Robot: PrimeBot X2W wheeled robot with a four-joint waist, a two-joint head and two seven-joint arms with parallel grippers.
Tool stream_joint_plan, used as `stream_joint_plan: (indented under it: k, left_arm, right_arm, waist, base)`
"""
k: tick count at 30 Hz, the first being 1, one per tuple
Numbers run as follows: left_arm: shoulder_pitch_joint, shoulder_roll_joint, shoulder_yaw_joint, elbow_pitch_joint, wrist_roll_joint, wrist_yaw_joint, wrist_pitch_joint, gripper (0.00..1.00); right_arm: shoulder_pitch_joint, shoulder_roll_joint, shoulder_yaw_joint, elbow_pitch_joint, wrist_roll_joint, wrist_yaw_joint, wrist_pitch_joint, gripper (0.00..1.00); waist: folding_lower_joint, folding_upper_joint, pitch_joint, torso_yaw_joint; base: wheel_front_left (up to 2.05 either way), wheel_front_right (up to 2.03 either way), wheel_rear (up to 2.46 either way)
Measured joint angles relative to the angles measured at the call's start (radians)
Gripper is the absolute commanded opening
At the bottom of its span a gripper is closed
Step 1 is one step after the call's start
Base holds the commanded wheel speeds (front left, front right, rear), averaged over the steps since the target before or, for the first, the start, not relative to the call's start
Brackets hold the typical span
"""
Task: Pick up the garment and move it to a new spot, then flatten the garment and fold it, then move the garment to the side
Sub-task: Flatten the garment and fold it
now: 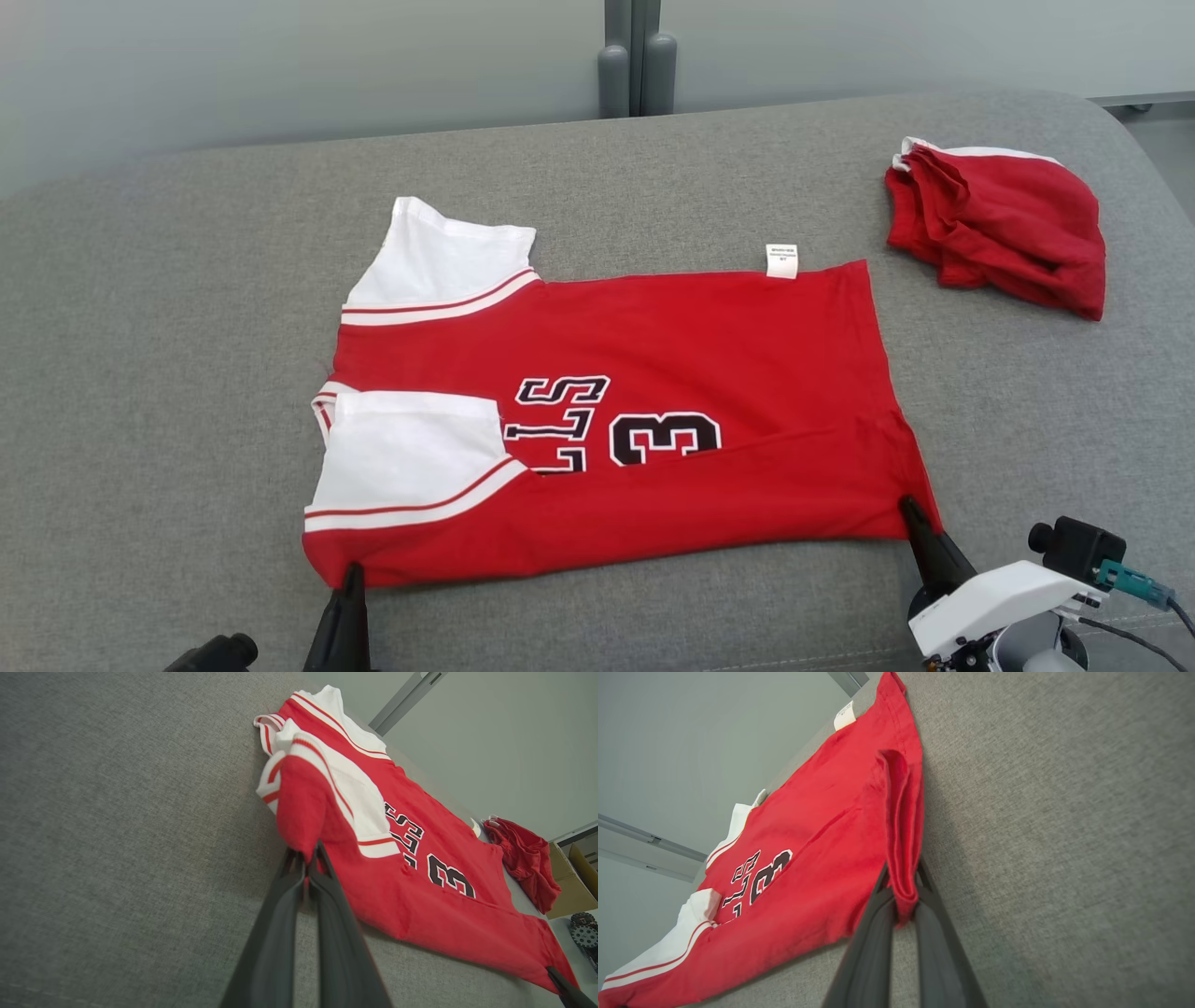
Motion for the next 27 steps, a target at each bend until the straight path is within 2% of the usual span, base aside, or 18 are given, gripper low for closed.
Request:
stream_joint_plan:
  k: [10,20,21,22,23,24,25,27]
  left_arm:
    - [0.055,0.002,0.007,-0.061,0.001,0.012,0.0,0.0]
    - [0.094,0.015,0.002,-0.052,0.011,0.023,0.006,0.0]
    - [0.096,0.017,0.002,-0.049,0.013,0.024,0.01,0.0]
    - [0.097,0.022,-0.001,-0.044,0.015,0.024,0.019,0.0]
    - [0.098,0.03,-0.003,-0.034,0.018,0.024,0.024,0.0]
    - [0.098,0.034,-0.003,-0.031,0.019,0.025,0.024,0.44]
    - [0.098,0.035,-0.002,-0.03,0.022,0.03,0.024,1.0]
    - [0.098,0.037,0.004,-0.029,0.025,0.037,0.024,1.0]
  right_arm:
    - [0.04,-0.021,-0.013,-0.054,0.0,-0.001,0.0,0.0]
    - [0.084,-0.036,-0.007,-0.072,0.0,-0.012,0.001,0.0]
    - [0.086,-0.036,-0.007,-0.071,0.0,-0.012,0.002,0.08]
    - [0.086,-0.036,-0.007,-0.07,0.0,-0.013,0.002,0.4]
    - [0.087,-0.036,-0.007,-0.069,0.0,-0.022,0.004,0.49]
    - [0.088,-0.036,-0.007,-0.069,0.0,-0.022,0.005,1.0]
    - [0.089,-0.036,-0.007,-0.069,0.0,-0.029,0.005,1.0]
    - [0.091,-0.04,-0.012,-0.066,0.0,-0.038,0.005,1.0]
  waist:
    - [0.0,0.0,0.001,-0.005]
    - [0.0,0.0,-0.011,-0.001]
    - [0.0,0.0,-0.013,-0.003]
    - [0.0,0.0,-0.016,-0.004]
    - [0.0,0.0,-0.02,-0.005]
    - [0.0,0.0,-0.02,-0.006]
    - [0.0,0.0,-0.021,-0.006]
    - [0.0,0.0,-0.022,-0.006]
  base:
    - [0.0,0.0,0.0]
    - [0.0,0.0,0.0]
    - [0.0,0.0,0.0]
    - [0.0,0.0,0.0]
    - [0.0,0.0,0.0]
    - [0.0,0.0,0.0]
    - [0.0,0.0,0.0]
    - [0.0,0.0,0.0]
